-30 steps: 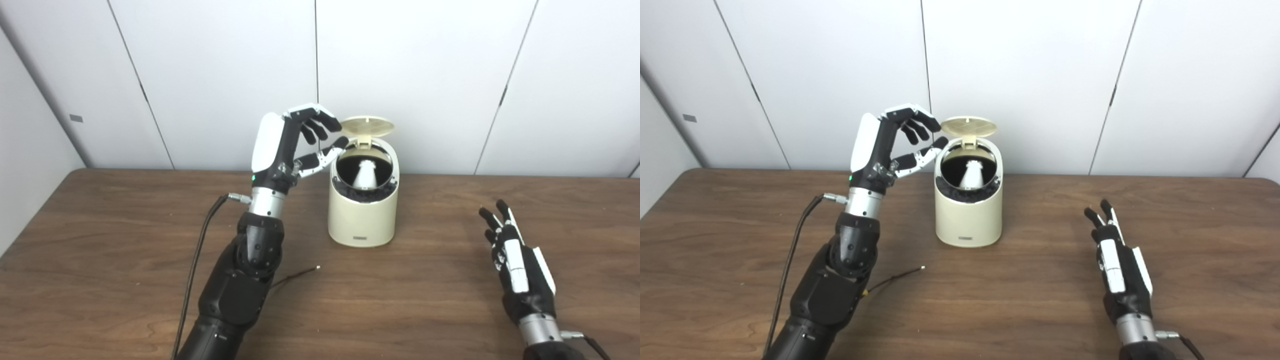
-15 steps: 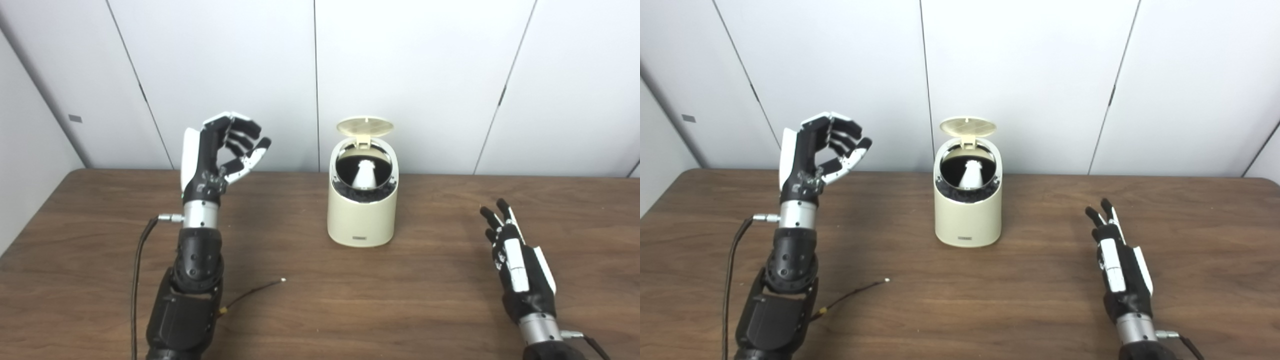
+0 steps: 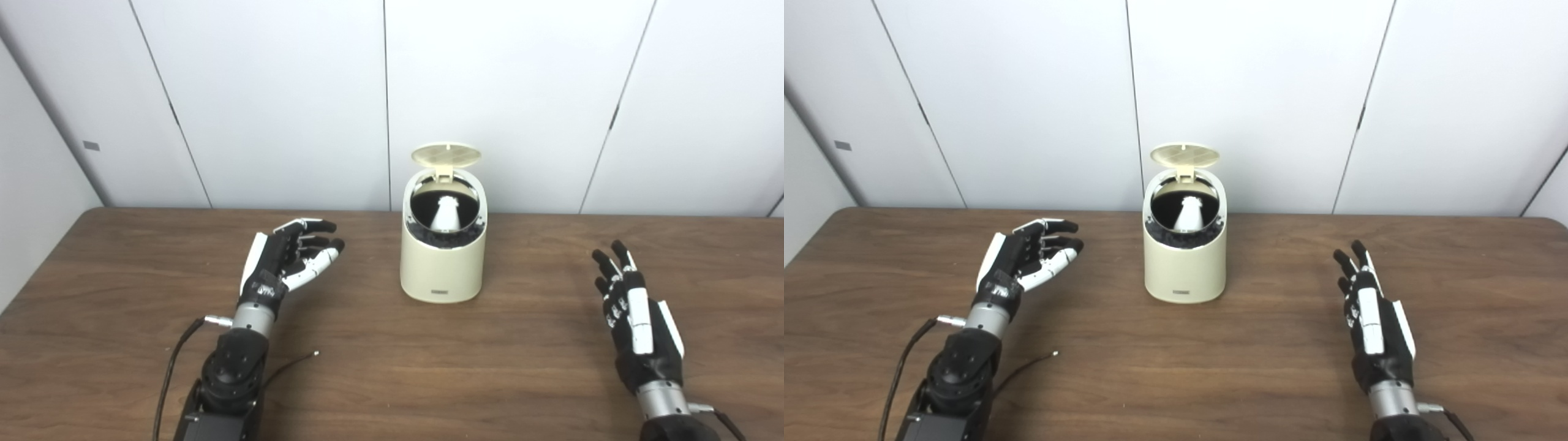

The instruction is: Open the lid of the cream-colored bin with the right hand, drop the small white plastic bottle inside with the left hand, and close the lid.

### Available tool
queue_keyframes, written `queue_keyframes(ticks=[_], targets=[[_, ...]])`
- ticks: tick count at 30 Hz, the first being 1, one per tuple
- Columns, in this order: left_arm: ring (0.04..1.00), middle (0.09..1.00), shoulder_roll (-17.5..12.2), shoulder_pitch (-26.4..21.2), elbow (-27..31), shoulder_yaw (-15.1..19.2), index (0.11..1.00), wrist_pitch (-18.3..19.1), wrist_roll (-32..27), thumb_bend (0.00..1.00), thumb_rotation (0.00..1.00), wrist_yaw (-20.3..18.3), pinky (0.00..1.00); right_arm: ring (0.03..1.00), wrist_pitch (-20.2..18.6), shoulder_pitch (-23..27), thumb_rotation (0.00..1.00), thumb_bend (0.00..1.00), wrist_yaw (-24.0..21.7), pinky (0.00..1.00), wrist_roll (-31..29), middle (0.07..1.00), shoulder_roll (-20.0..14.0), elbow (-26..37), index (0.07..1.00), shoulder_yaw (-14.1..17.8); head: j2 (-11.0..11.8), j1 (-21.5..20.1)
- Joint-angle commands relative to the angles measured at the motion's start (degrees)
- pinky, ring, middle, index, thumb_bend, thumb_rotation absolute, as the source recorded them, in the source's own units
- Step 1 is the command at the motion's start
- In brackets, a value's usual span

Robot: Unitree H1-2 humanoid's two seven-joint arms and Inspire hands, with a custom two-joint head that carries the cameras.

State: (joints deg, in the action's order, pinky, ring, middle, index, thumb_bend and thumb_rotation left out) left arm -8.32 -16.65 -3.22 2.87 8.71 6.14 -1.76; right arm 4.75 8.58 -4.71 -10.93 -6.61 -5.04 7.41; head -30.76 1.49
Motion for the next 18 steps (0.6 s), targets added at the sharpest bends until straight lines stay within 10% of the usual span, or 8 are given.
queue_keyframes(ticks=[1, 5, 18], targets=[[0.89, 0.926, -0.46, -0.76, 2.4, -0.07, 0.939, -0.38, -1.39, 0.44, 0.59, -0.91, 0.84, 1.0, 1.15, 0.95, 0.94, 0.67, -0.58, 1.0, -1.19, 0.934, 0.24, -0.73, 0.972, 0.26, -0.1, -0.04], [0.978, 0.994, 0.95, 0.61, 2.55, 1.06, 0.995, -0.44, -6.75, 0.48, 0.86, -2.83, 0.95, 1.0, 1.01, 1.44, 0.94, 0.65, -0.34, 1.0, -1.09, 0.936, -0.21, -0.18, 0.979, 0.47, -0.3, -0.21], [1.0, 1.0, 5.04, 4.67, 1.32, 2.48, 1.0, -6.2, -9.79, 0.55, 0.97, -1.19, 1.0, 1.0, 1.31, 5.13, 0.97, 0.64, -1.63, 1.0, -1.87, 0.978, -2.22, 0.13, 0.982, 0.54, -0.94, -0.94]])
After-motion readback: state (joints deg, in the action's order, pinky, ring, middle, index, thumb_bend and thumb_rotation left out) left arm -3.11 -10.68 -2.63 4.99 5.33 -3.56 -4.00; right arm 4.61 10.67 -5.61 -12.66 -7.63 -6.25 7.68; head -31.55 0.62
